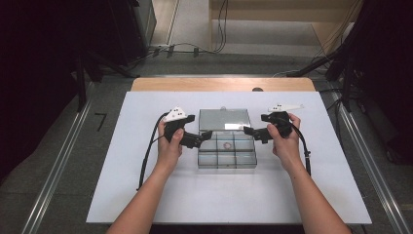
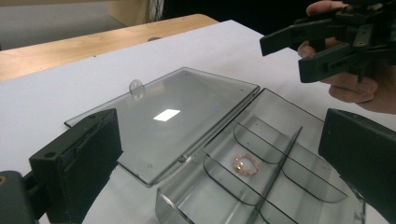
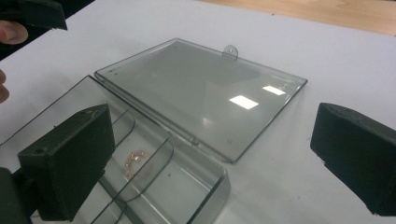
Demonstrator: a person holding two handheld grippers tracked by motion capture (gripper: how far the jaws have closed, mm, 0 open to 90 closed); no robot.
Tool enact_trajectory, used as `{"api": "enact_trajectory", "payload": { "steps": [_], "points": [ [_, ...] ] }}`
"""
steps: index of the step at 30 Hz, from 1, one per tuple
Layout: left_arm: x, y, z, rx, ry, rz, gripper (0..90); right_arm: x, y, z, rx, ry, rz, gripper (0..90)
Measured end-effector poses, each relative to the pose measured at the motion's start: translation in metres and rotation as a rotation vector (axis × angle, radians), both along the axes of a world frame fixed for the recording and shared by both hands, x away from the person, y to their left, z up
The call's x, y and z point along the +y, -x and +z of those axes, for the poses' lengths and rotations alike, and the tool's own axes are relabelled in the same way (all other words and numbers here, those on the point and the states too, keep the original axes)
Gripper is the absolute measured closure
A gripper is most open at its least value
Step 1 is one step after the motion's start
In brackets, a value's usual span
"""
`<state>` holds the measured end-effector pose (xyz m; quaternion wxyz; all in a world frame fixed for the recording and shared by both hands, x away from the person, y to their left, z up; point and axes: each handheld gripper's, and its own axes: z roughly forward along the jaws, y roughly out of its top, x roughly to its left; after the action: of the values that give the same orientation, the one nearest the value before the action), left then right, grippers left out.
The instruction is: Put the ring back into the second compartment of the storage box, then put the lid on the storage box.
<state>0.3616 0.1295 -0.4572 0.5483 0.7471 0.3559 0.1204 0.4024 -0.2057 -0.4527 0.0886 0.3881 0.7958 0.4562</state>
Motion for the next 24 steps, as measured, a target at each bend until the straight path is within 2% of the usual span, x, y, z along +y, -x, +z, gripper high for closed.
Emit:
{"api": "enact_trajectory", "payload": {
  "steps": [8, 13, 15, 18, 24],
  "points": [
    [-0.001, -0.02, -0.003, 0.038, 0.014, 0.022, 0.0, 0.006, -0.015, 0.007, 0.003, 0.021, -0.015, 0.0],
    [-0.002, -0.03, -0.007, 0.067, -0.001, 0.036, 0.0, 0.008, -0.024, 0.005, 0.018, 0.033, -0.012, 0.0],
    [-0.002, -0.034, -0.009, 0.086, 0.006, 0.042, 0.0, 0.009, -0.027, 0.004, 0.028, 0.018, -0.005, 0.0],
    [-0.003, -0.041, -0.012, 0.116, -0.001, 0.039, 0.0, 0.011, -0.032, 0.001, 0.043, 0.029, -0.006, 0.0],
    [-0.005, -0.055, -0.013, 0.192, 0.014, 0.092, 4.6, 0.016, -0.041, -0.005, 0.081, 0.033, -0.009, 0.0]
  ]
}}
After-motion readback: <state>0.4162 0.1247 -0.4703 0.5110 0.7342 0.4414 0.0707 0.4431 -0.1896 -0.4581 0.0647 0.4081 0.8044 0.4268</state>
